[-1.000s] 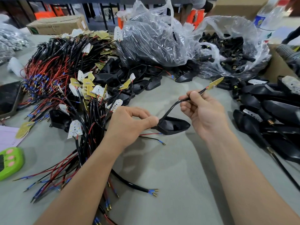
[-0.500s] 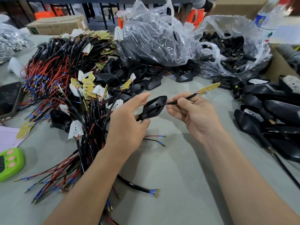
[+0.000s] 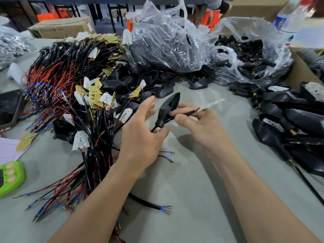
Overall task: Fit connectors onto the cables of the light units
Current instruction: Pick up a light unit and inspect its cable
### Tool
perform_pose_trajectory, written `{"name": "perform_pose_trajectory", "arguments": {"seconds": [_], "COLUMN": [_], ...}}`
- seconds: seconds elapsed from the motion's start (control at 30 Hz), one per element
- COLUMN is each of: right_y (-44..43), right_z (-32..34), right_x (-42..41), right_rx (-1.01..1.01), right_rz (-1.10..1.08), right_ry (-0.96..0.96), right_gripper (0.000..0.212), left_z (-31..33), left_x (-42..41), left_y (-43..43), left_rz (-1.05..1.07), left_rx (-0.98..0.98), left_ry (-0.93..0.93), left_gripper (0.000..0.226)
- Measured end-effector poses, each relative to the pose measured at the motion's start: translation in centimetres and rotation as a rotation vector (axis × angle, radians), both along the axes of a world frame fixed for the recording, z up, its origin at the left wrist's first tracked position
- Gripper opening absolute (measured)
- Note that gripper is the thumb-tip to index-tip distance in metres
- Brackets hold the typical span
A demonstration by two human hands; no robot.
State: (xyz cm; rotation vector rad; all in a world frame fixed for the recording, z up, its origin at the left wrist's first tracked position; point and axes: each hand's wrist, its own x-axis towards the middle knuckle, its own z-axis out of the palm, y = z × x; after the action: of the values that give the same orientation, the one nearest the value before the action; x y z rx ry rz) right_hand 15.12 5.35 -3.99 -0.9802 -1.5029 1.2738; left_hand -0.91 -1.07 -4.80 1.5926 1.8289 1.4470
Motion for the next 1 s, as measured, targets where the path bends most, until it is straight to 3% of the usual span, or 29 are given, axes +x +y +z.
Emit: {"name": "perform_pose_trajectory", "arguments": {"seconds": [0.13,0.27,0.4,0.47,0.6,0.77,0.87,1.0], "right_y": [0.2,0.3,0.5,0.3,-0.4,-0.7,-1.1,-2.7], "right_z": [0.2,0.5,0.7,0.9,1.0,0.7,0.1,-0.4], "right_x": [0.1,0.1,0.8,1.0,0.5,-0.1,-0.8,-3.1], "right_rx": [-0.119,-0.197,-0.224,-0.221,-0.227,-0.45,-0.396,-0.214], "right_rz": [0.014,-0.002,0.203,0.338,0.401,0.127,0.098,0.153], "right_ry": [0.115,0.25,0.35,0.331,0.215,0.652,0.485,0.224], "right_gripper": [0.021,0.028,0.035,0.037,0.04,0.02,0.018,0.024], "left_z": [0.1,0.7,1.3,1.2,1.0,0.9,1.0,1.0], "left_x": [0.0,-0.3,-0.8,-1.0,-0.9,-0.7,-1.2,-0.7], "left_y": [0.4,0.3,0.1,0.0,-0.1,0.7,1.1,0.9], "left_rz": [-0.047,-0.309,-0.558,-0.614,-0.706,-0.563,-0.486,-0.444], "left_rx": [-0.217,-0.388,-0.476,-0.498,-0.48,-0.314,-0.269,-0.319], "left_ry": [-0.199,-0.625,-0.898,-0.946,-1.014,-1.054,-1.072,-0.933], "left_gripper": [0.016,0.01,0.031,0.03,0.031,0.029,0.027,0.033]}}
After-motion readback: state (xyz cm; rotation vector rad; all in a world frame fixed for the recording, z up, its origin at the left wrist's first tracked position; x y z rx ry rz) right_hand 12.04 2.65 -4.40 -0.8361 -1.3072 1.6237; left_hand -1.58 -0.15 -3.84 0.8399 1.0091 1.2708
